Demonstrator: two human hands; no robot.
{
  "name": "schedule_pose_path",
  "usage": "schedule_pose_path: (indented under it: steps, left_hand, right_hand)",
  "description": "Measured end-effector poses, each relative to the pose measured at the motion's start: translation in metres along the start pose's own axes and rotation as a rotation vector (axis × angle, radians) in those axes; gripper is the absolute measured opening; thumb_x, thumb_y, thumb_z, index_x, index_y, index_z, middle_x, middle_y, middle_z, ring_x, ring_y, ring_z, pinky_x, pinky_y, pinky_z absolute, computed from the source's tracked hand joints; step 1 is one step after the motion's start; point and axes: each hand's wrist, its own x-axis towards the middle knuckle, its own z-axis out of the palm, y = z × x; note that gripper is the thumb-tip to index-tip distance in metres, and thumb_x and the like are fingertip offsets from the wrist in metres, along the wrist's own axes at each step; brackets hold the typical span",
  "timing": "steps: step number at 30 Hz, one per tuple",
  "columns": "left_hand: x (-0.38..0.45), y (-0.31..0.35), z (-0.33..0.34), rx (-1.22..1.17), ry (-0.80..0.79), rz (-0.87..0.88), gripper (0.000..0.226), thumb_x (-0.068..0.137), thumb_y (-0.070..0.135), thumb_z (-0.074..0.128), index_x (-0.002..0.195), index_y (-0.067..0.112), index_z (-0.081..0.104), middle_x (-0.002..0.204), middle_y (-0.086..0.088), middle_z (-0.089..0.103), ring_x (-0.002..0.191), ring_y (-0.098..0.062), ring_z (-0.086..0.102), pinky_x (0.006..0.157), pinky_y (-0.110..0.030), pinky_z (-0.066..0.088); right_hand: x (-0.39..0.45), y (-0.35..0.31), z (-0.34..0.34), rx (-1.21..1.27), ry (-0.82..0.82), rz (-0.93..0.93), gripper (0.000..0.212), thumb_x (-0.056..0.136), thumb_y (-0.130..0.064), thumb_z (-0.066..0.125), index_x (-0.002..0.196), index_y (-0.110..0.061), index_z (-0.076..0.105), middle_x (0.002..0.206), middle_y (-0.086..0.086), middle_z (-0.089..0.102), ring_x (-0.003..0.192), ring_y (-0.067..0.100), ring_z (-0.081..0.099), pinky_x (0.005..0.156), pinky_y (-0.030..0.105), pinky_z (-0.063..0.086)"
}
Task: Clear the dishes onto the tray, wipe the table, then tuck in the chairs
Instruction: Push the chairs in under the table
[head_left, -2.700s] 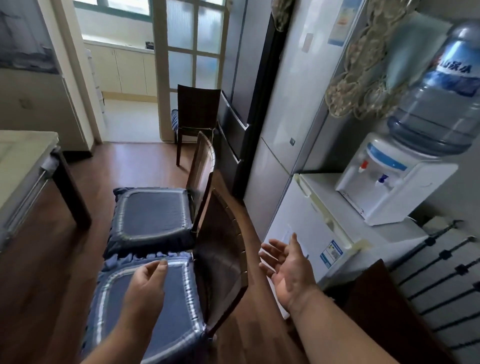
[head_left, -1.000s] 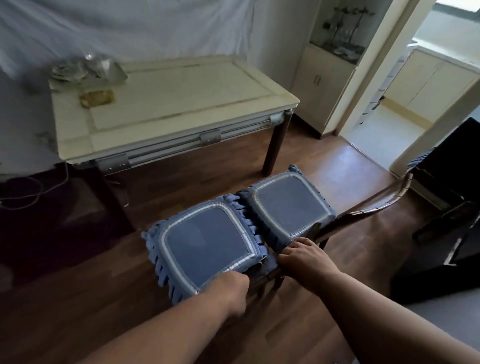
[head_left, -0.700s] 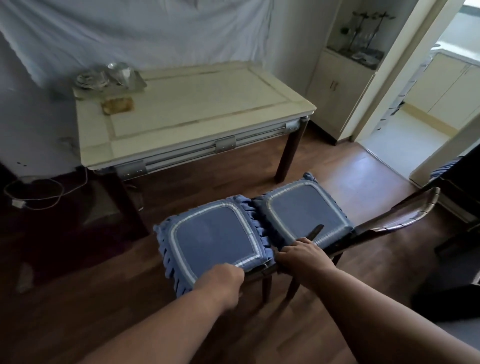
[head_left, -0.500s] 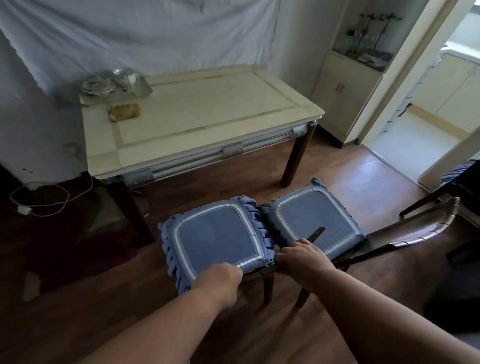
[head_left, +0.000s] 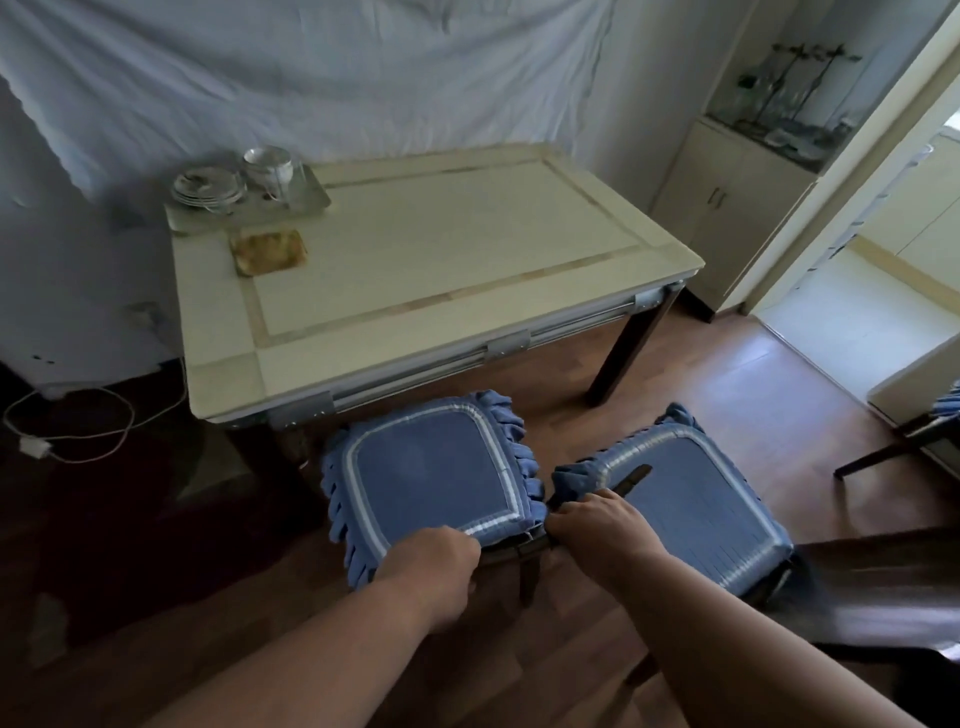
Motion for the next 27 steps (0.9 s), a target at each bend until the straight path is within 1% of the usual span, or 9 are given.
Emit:
schedule_pose_path:
  steps: [3, 4, 7, 10, 14, 16, 18, 21, 27]
  left_hand:
    - [0.027, -0.037, -0.018, 0.006, 0.031, -0.005, 0.022, 0.105, 0.034, 0.062, 0.118, 0.017, 0.067, 0.120, -0.011, 0.069, 0.110, -0.034, 0.067, 0.090, -0.043, 0.056]
    - [0.036, -0.049, -0.023, 0.003, 0.034, -0.011, 0.022, 0.104, 0.035, 0.063, 0.117, 0.017, 0.066, 0.120, -0.011, 0.069, 0.110, -0.034, 0.067, 0.090, -0.044, 0.056]
    - [0.061, -0.083, -0.037, -0.009, 0.047, -0.021, 0.020, 0.102, 0.037, 0.066, 0.113, 0.020, 0.066, 0.116, -0.009, 0.070, 0.105, -0.031, 0.068, 0.088, -0.044, 0.057]
    - [0.086, -0.116, -0.054, -0.005, 0.046, -0.031, 0.017, 0.103, 0.036, 0.066, 0.111, 0.021, 0.067, 0.111, -0.007, 0.069, 0.101, -0.028, 0.067, 0.083, -0.041, 0.056]
    - [0.114, -0.151, -0.078, 0.055, 0.093, -0.046, 0.023, 0.100, 0.044, 0.068, 0.111, 0.024, 0.068, 0.115, -0.006, 0.071, 0.106, -0.030, 0.069, 0.083, -0.039, 0.055]
    - [0.123, -0.163, -0.086, 0.115, 0.127, -0.054, 0.026, 0.099, 0.048, 0.068, 0.110, 0.024, 0.067, 0.114, -0.006, 0.072, 0.106, -0.031, 0.071, 0.079, -0.038, 0.053]
    - [0.134, -0.174, -0.093, 0.150, 0.132, -0.070, 0.028, 0.100, 0.049, 0.067, 0.111, 0.024, 0.067, 0.114, -0.007, 0.073, 0.107, -0.032, 0.071, 0.077, -0.038, 0.050]
    - [0.148, -0.187, -0.106, 0.183, 0.121, -0.097, 0.029, 0.100, 0.050, 0.067, 0.112, 0.024, 0.066, 0.115, -0.008, 0.072, 0.108, -0.032, 0.071, 0.082, -0.041, 0.054]
    - [0.172, -0.196, -0.124, 0.194, 0.117, -0.235, 0.035, 0.094, 0.053, 0.072, 0.113, 0.024, 0.070, 0.115, -0.007, 0.074, 0.108, -0.032, 0.072, 0.086, -0.041, 0.059]
  right_hand:
    - [0.048, -0.001, -0.013, 0.048, -0.019, 0.011, 0.030, 0.101, -0.056, 0.061, 0.115, -0.031, 0.069, 0.117, -0.004, 0.075, 0.119, 0.030, 0.069, 0.109, 0.048, 0.047]
    - [0.062, -0.003, -0.018, 0.053, -0.025, 0.016, 0.032, 0.100, -0.058, 0.062, 0.114, -0.030, 0.069, 0.116, -0.004, 0.075, 0.118, 0.031, 0.069, 0.109, 0.048, 0.046]
    - [0.101, -0.010, -0.034, 0.047, -0.011, 0.020, 0.019, 0.104, -0.042, 0.060, 0.116, -0.030, 0.070, 0.118, -0.003, 0.074, 0.119, 0.029, 0.067, 0.112, 0.046, 0.044]
    - [0.141, -0.013, -0.048, 0.046, 0.033, 0.027, 0.017, 0.103, -0.029, 0.057, 0.115, -0.030, 0.070, 0.115, -0.003, 0.073, 0.117, 0.029, 0.066, 0.115, 0.044, 0.042]
    - [0.191, -0.016, -0.065, 0.111, 0.062, 0.054, 0.013, 0.102, -0.028, 0.059, 0.109, -0.028, 0.070, 0.111, -0.001, 0.073, 0.116, 0.029, 0.064, 0.114, 0.041, 0.040]
    - [0.208, -0.019, -0.072, 0.134, 0.066, 0.071, 0.014, 0.103, -0.029, 0.060, 0.112, -0.025, 0.071, 0.111, 0.001, 0.073, 0.116, 0.030, 0.062, 0.112, 0.041, 0.040]
    - [0.227, -0.020, -0.078, 0.160, 0.105, 0.062, 0.016, 0.104, -0.036, 0.065, 0.112, -0.024, 0.071, 0.108, 0.001, 0.073, 0.114, 0.030, 0.062, 0.110, 0.041, 0.039]
    - [0.248, -0.015, -0.087, 0.175, 0.112, 0.029, 0.022, 0.102, -0.045, 0.069, 0.110, -0.024, 0.070, 0.110, 0.001, 0.073, 0.114, 0.028, 0.063, 0.110, 0.043, 0.038]
    - [0.282, -0.004, -0.098, 0.202, 0.124, -0.009, 0.021, 0.102, -0.043, 0.071, 0.112, -0.025, 0.067, 0.114, 0.002, 0.070, 0.119, 0.028, 0.061, 0.115, 0.045, 0.036]
